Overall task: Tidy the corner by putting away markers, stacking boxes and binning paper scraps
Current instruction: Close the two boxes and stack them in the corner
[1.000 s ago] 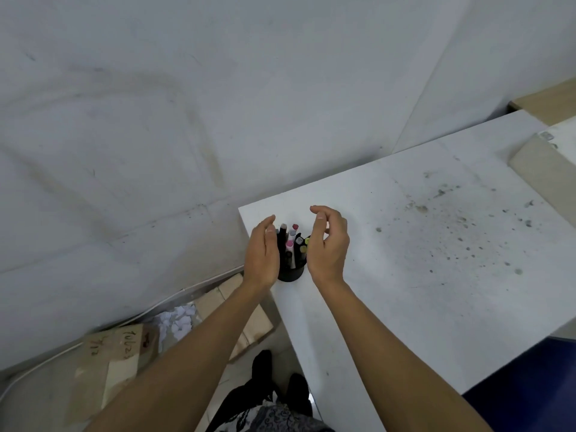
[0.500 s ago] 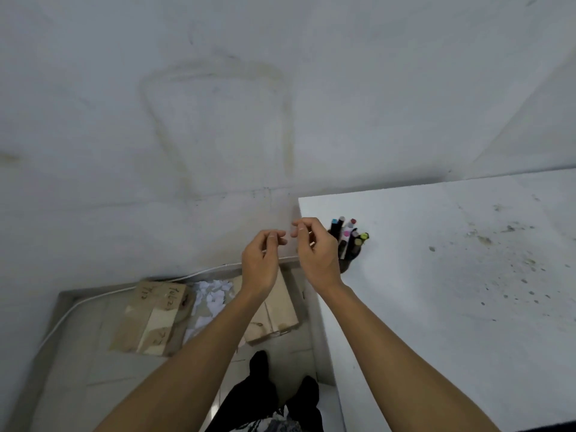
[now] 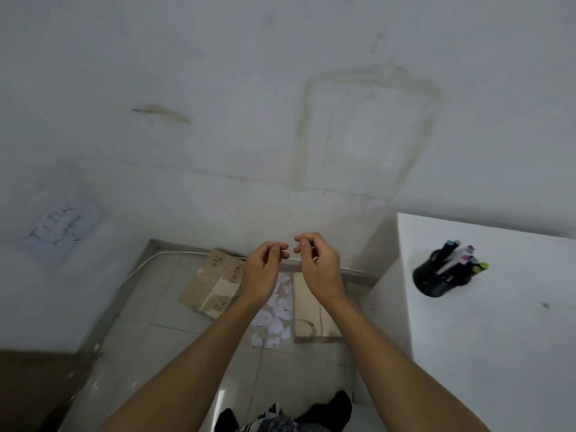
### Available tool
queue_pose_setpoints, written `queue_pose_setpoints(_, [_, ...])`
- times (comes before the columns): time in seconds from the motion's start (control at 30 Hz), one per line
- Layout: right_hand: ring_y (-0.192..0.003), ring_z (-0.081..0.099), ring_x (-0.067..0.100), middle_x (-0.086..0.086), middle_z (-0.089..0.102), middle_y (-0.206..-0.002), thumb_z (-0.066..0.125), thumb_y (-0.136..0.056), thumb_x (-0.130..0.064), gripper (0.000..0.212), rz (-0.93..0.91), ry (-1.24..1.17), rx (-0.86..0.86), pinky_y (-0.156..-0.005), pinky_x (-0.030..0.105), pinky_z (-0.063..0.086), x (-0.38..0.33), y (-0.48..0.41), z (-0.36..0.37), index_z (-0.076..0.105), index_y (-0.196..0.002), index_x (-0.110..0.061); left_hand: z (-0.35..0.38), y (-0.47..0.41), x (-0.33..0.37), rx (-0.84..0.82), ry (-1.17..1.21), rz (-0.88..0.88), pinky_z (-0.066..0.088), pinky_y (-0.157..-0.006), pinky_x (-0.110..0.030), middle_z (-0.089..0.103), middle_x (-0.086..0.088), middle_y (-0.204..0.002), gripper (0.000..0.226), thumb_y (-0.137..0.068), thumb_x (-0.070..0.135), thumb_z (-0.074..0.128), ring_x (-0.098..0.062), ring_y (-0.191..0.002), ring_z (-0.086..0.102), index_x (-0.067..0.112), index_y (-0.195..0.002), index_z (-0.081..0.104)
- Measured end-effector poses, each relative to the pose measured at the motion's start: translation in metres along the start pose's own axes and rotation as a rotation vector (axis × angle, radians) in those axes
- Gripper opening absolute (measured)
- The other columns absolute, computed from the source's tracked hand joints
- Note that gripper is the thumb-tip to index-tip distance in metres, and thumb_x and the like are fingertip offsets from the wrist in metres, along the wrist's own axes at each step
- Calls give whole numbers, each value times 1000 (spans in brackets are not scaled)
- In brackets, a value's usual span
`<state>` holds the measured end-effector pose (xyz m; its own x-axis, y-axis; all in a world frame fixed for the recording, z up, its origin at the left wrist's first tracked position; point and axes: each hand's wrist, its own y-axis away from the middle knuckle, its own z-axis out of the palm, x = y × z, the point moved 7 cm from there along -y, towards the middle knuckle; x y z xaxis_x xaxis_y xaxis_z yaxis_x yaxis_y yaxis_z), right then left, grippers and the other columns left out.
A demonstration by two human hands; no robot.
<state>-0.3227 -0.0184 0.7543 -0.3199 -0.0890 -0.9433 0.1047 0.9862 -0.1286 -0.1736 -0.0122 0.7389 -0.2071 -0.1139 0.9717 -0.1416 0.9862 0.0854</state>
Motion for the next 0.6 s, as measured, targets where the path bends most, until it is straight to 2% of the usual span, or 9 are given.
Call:
queue_pose_setpoints(0.1, [-75, 64, 4, -6, 69, -83, 51, -102, -17, 17, 10, -5, -25, -64, 14, 46, -11, 9, 47, 68, -105, -17, -46, 0, -21, 11, 4, -47, 57, -85, -32, 72, 4, -93, 25, -103, 24, 44, -6, -90, 68, 25, -100, 68])
queue_pose_setpoints(0.2, [-70, 63, 8, -7, 69, -81, 52, -101, -18, 17, -1, -15, -28, -60, 17, 47, -24, 15, 92, 69, -104, -19, -87, -3, -35, 27, -7, -45, 57, -85, -33, 73, 5, -91, 25, -103, 23, 45, -6, -88, 69, 23, -100, 70])
queue_pose_setpoints(0.33, [-67, 61, 1, -5, 69, -82, 53, -102, -15, 17, 1, -45, -43, -59, 12, 43, -38, 22, 140, 70, -105, -13, -132, -8, -50, 33, -29, -49, 57, -83, -34, 74, 7, -91, 27, -103, 26, 45, -7, -87, 69, 23, -101, 72])
queue_pose_setpoints(0.5, [-63, 59, 1, -3, 69, -81, 52, -102, -13, 17, 6, -23, -108, -56, 11, 40, -46, 13, 188, 69, -103, -12, -176, -22, -66, 56, -58, -77, 55, -78, -26, 73, 7, -89, 27, -103, 25, 46, -6, -86, 68, 30, -96, 72])
queue_pose_setpoints(0.6, [-72, 63, 7, 1, 70, -86, 52, -102, -10, 16, -42, 3, -99, -60, 19, 48, -47, -1, 208, 69, -102, -11, -196, -35, -77, 94, -29, -116, 51, -73, -19, 73, 5, -88, 27, -102, 21, 47, -5, -84, 68, 32, -91, 70])
